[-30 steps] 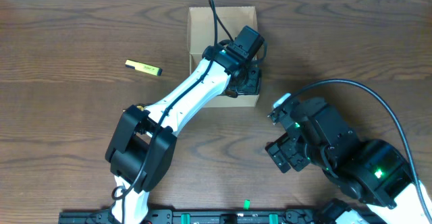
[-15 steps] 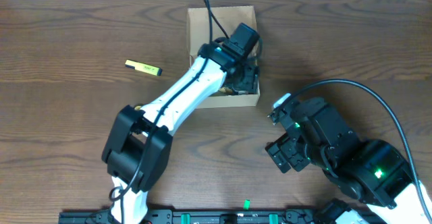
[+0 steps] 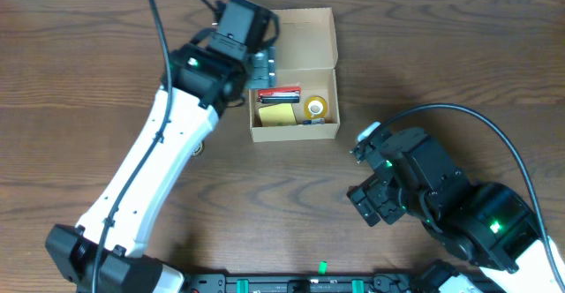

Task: Pack container
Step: 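Move the left gripper back over the yellow highlighter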

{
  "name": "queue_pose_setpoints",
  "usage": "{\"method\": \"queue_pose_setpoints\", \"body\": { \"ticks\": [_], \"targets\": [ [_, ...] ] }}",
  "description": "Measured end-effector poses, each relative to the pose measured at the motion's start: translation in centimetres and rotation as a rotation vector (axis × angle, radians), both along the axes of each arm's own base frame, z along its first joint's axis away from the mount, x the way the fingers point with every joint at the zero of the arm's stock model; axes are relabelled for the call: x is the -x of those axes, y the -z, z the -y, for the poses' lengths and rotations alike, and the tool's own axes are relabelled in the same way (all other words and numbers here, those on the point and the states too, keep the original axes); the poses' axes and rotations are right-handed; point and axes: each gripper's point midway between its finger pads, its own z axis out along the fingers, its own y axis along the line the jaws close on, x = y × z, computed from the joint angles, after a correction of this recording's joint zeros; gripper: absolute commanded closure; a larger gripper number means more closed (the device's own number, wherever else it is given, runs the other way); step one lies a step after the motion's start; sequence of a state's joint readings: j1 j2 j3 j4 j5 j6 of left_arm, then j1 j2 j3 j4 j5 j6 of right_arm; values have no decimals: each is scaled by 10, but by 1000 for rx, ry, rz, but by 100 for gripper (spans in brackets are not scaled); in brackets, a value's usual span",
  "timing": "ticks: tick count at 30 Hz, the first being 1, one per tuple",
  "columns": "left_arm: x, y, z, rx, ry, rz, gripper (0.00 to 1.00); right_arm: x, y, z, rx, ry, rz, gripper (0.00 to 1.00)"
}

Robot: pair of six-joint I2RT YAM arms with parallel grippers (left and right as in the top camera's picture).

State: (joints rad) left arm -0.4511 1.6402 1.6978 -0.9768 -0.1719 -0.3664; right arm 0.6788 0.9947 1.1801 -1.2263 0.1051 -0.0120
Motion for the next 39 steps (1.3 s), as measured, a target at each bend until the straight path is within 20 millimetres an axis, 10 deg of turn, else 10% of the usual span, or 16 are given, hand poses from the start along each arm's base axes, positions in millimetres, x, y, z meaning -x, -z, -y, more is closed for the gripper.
{"method": "queue_pose_setpoints", "body": {
  "ticks": [9,15,27,39],
  "targets": [
    [-11,11,-91,-1,-224,-70,17,0,0,0,0,0,0,1],
    [-18,33,-118,46,-334,-137,12,0,0,0,0,0,0,1],
    [-40,126,-116,156,-611,-324,12,0,0,0,0,0,0,1],
    [-75,160,-110,296,-826,-267,13,0,0,0,0,0,0,1]
  ]
}}
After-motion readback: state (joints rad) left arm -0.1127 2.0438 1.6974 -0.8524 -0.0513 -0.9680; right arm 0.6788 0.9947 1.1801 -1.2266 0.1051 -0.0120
